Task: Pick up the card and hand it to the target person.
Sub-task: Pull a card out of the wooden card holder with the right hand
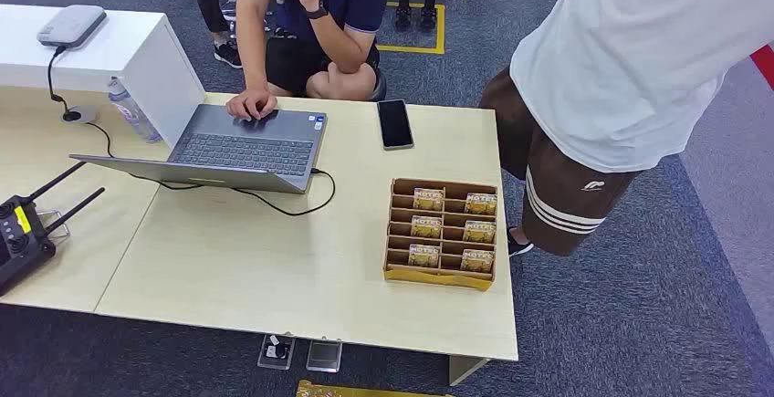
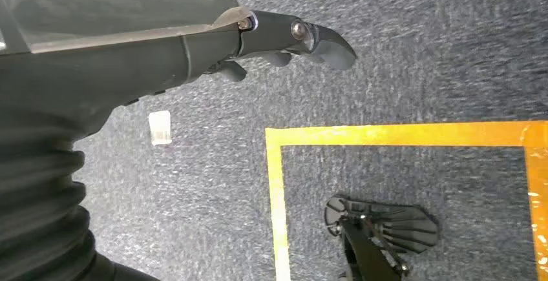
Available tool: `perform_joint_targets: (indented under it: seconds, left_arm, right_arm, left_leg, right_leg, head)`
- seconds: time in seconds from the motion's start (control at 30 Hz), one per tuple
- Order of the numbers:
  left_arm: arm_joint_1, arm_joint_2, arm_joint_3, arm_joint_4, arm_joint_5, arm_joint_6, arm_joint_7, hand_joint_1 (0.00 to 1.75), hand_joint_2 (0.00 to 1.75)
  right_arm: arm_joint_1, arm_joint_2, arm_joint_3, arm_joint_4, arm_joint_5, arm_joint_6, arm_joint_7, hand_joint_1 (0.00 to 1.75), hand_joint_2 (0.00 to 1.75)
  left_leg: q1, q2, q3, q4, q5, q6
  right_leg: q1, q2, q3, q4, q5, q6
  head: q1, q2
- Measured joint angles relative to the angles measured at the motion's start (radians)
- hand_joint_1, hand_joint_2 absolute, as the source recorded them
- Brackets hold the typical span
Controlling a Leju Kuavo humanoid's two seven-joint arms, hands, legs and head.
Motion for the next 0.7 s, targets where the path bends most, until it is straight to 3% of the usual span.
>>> perform_joint_targets:
  seconds: [0.47, 0.7]
  left_arm:
    - [-0.048, 0.003, 0.208, 0.049, -0.227, -0.018, -0.015, 0.00, 1.75]
    - [-0.061, 0.003, 0.264, 0.063, -0.282, -0.023, -0.023, 0.00, 1.75]
  right_arm:
    - [-0.058, -0.012, -0.257, 0.048, 0.277, 0.000, 0.083, 0.00, 1.75]
    - [-0.072, -0.015, -0.325, 0.063, 0.346, 0.000, 0.103, 0.00, 1.75]
  left_leg:
    - [0.000, 0.000, 0.000, 0.000, 0.000, 0.000]
    - [0.000, 0.000, 0.000, 0.000, 0.000, 0.000]
  right_leg:
    - [0.000, 0.000, 0.000, 0.000, 0.000, 0.000]
    - [0.000, 0.000, 0.000, 0.000, 0.000, 0.000]
  head:
    - [0.000, 0.000]
    - [0.000, 0.000]
